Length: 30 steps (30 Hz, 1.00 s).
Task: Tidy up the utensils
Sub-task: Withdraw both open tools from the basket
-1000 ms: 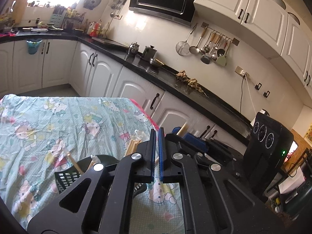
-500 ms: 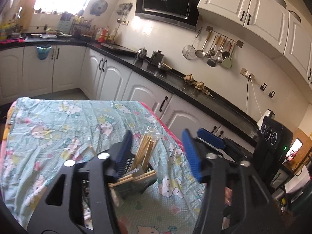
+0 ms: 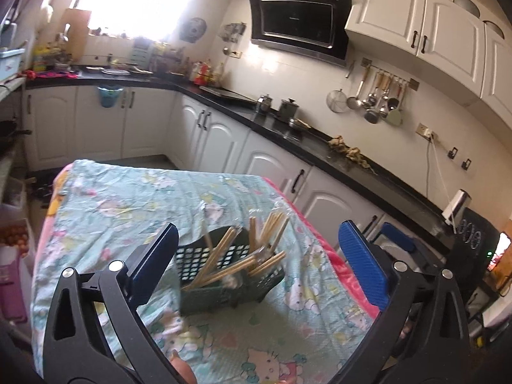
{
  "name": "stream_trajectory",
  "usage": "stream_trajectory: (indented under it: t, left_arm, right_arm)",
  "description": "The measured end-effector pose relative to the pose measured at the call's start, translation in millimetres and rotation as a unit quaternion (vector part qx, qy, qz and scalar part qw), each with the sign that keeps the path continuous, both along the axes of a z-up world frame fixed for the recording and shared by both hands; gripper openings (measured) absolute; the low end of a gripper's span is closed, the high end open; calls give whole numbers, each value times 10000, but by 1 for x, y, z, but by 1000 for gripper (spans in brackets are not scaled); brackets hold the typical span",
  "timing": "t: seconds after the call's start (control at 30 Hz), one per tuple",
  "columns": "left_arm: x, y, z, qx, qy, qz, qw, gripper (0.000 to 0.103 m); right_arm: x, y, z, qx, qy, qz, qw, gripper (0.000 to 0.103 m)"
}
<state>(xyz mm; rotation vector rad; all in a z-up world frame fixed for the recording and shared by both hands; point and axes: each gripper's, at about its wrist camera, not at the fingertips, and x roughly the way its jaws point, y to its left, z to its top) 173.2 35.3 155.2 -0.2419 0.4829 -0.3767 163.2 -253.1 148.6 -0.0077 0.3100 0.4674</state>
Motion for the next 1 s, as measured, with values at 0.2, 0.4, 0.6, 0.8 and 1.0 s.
stream_trajectory:
  t: [0.2, 0.4, 0.6, 0.8, 1.0]
  left_arm:
    - [-28, 4, -18, 233, 76, 368, 9990, 92]
    - [-56, 4, -45, 461, 221, 665, 9965, 92]
    - [-74, -5, -72, 807, 367, 886, 9921, 92]
    - [-95, -14, -99, 1033, 172, 1156, 9878, 92]
    - [-120, -23, -125, 1126, -105, 1311, 9849, 92]
  right_arm:
    - [-26, 0, -8, -19, 4, -56, 10000, 96]
    - [-50, 7, -30, -244, 101, -31, 9996, 96]
    - [-70, 16, -67, -518, 293, -209, 9980, 96]
    - [-88, 13, -95, -668, 59, -553, 9962, 97]
    - [-107, 5, -111, -573, -370, -723, 9950, 97]
